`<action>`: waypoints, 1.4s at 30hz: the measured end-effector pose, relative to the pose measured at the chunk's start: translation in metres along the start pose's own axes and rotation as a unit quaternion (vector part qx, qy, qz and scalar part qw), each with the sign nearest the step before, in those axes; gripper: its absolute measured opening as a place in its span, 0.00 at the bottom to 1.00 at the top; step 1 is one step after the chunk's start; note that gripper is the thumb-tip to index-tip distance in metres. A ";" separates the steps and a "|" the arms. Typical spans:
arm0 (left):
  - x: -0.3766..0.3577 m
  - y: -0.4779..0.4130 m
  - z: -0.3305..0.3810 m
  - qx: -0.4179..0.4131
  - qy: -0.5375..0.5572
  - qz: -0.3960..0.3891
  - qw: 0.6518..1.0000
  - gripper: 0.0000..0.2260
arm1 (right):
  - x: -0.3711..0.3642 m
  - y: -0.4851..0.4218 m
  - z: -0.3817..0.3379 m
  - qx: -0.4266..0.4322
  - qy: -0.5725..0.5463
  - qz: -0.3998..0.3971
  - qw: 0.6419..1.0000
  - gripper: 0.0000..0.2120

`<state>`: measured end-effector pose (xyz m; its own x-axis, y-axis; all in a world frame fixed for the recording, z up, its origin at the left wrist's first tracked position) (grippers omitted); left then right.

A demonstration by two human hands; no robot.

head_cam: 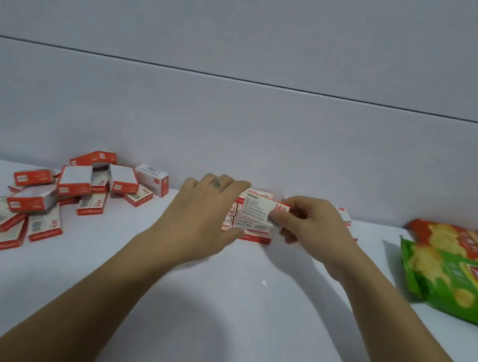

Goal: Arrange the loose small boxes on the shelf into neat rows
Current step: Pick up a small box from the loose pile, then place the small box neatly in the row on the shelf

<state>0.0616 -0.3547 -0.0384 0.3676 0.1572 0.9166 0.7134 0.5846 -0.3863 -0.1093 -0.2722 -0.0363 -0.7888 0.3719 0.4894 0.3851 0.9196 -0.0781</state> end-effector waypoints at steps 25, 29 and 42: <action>-0.018 0.028 -0.008 0.048 0.246 0.057 0.966 0.22 | -0.020 0.022 0.011 -0.015 -0.106 0.045 0.993 0.15; -0.017 0.028 -0.005 0.046 0.244 0.095 0.964 0.21 | -0.031 0.027 0.001 -0.028 -0.103 0.021 0.994 0.22; -0.020 0.032 0.008 -0.020 0.202 0.167 0.965 0.22 | -0.049 0.037 -0.016 0.037 -0.043 0.065 0.996 0.27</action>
<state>0.0719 -0.3328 -0.0682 0.7782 0.0033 0.6280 0.5338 0.5235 -0.6641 -0.0487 -0.2580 -0.0494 -0.7742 0.4952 0.3941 0.4533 0.8684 -0.2009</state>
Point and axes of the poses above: each hand's wrist, its own y-axis away from the middle knuckle, its own x-axis out of the back of the hand, z = x × y, the point moved 2 cm from there along -y, towards the middle knuckle, and after that the axes turned 1 degree about x, right-handed, at the moved point
